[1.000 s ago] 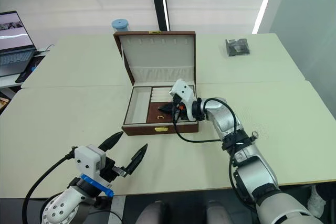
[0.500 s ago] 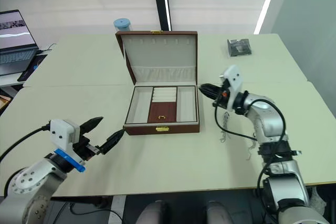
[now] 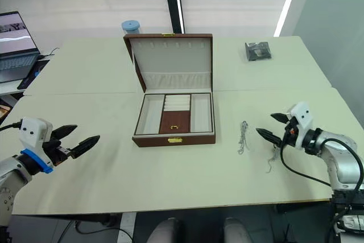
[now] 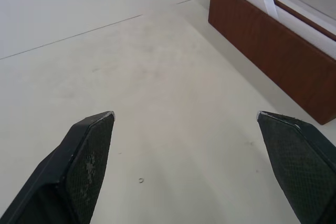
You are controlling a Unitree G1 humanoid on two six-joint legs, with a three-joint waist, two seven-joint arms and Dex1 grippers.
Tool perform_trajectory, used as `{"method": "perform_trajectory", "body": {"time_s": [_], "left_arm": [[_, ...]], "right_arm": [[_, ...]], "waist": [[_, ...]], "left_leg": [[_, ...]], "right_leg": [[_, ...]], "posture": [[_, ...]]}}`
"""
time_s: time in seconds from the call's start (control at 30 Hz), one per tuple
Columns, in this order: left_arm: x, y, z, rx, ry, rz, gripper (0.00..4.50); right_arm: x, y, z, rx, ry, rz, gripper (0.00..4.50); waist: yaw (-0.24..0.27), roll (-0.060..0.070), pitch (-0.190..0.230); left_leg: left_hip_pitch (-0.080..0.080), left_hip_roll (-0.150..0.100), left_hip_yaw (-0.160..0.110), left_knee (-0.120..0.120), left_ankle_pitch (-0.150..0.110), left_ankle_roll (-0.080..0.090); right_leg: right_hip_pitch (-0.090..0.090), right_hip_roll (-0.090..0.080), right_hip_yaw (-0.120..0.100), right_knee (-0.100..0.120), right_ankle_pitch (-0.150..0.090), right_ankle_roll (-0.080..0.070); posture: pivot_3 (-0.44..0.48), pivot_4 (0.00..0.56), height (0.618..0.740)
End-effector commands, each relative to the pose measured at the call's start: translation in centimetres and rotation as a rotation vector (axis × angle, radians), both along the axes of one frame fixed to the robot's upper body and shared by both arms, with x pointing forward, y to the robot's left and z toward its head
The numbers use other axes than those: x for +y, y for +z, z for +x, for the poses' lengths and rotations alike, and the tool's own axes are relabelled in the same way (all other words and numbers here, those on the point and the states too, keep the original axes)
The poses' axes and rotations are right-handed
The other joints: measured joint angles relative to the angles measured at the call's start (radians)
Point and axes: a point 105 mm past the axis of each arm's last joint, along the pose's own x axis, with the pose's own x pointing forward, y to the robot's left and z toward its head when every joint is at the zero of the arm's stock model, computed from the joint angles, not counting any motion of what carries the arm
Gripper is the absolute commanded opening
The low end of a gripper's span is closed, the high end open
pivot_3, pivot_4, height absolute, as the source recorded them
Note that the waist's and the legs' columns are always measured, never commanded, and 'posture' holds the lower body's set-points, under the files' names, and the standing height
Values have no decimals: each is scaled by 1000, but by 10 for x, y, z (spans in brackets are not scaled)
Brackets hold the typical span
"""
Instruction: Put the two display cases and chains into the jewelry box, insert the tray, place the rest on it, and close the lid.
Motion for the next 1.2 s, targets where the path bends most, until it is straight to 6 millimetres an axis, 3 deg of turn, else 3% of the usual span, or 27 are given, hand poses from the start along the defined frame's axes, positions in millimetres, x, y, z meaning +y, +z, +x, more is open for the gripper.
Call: {"method": "perform_trajectory", "body": {"time_s": [0.03,0.27,0.57,1.03,1.2], "left_arm": [[18,19,-4,-61,37,51,4500],[39,21,-11,-79,104,79,4500],[45,19,-14,-93,139,81,4500],[45,14,-17,-91,147,74,4500],[33,10,-13,-107,109,69,4500]], "right_arm": [[-25,10,-2,-62,-72,1,4470],[-55,-3,-9,-57,-192,5,4470],[-76,-9,-11,-60,-301,18,4470],[-78,-14,-11,-52,-326,39,4470],[-68,-5,-15,-90,-304,112,4470]], "waist": [[-2,0,0],[-1,0,0],[-1,0,0],[-1,0,0],[0,0,0]], "left_leg": [[0,0,0,0,0,0],[1,0,1,0,0,0],[1,0,1,0,0,0],[1,0,2,0,0,0],[1,1,2,0,0,0]], "right_leg": [[0,0,0,0,0,0],[0,0,0,1,0,0],[0,0,1,1,0,0],[1,0,1,1,0,0],[1,0,1,1,0,0]], "posture": [[0,150,740],[0,150,740],[0,150,740],[0,150,740],[0,150,740]]}}
